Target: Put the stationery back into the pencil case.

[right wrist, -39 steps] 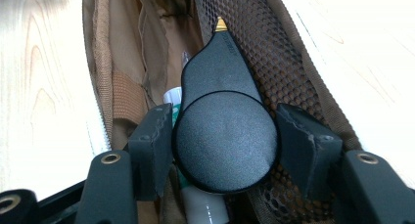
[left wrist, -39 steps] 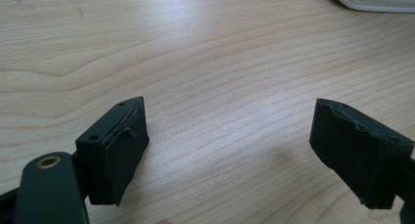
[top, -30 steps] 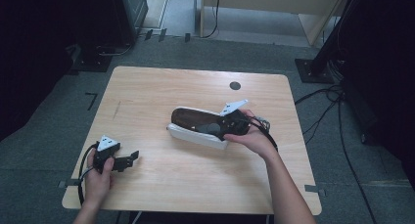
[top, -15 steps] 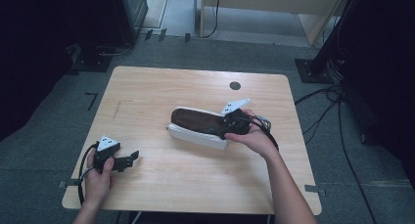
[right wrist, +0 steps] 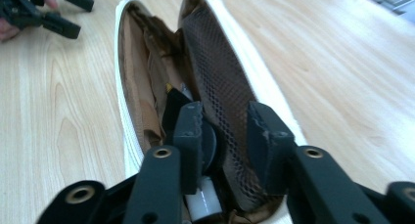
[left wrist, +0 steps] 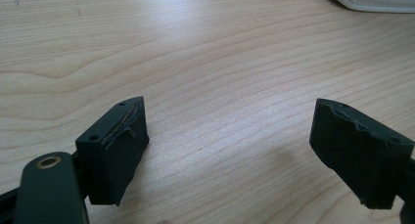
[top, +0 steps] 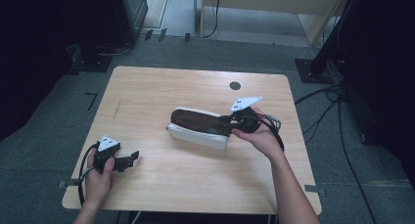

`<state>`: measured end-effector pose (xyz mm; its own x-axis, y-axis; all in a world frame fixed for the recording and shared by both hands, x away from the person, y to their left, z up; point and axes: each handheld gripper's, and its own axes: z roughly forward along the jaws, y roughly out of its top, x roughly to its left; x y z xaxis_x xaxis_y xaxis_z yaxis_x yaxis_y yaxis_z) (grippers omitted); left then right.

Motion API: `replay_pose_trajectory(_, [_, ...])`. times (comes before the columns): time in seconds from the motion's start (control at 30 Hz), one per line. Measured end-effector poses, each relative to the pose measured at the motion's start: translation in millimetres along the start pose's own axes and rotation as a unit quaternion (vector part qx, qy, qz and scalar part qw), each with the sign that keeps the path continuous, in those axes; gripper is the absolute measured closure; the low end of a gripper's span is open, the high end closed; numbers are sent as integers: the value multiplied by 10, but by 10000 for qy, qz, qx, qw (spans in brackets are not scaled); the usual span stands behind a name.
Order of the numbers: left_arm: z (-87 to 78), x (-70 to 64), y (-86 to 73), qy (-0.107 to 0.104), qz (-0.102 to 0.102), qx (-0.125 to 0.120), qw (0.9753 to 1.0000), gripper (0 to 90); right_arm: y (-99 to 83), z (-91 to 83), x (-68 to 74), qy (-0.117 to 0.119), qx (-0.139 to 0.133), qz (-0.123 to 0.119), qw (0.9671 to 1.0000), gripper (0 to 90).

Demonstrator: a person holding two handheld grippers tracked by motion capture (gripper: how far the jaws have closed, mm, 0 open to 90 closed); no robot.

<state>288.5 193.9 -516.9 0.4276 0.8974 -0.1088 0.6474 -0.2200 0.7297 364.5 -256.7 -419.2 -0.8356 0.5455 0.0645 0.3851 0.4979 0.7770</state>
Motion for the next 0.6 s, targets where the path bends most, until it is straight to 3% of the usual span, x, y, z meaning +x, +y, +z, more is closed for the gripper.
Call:
replay_pose_trajectory(0.27, [3,-11,1,45,16,3,10000,146,-1,-277,22,-309,-482,182,9982,762])
replay_pose_trajectory(0.6, [2,-15,1,60,36,23,10000,145,-158,-586,21,-711,-858,499,9925,766])
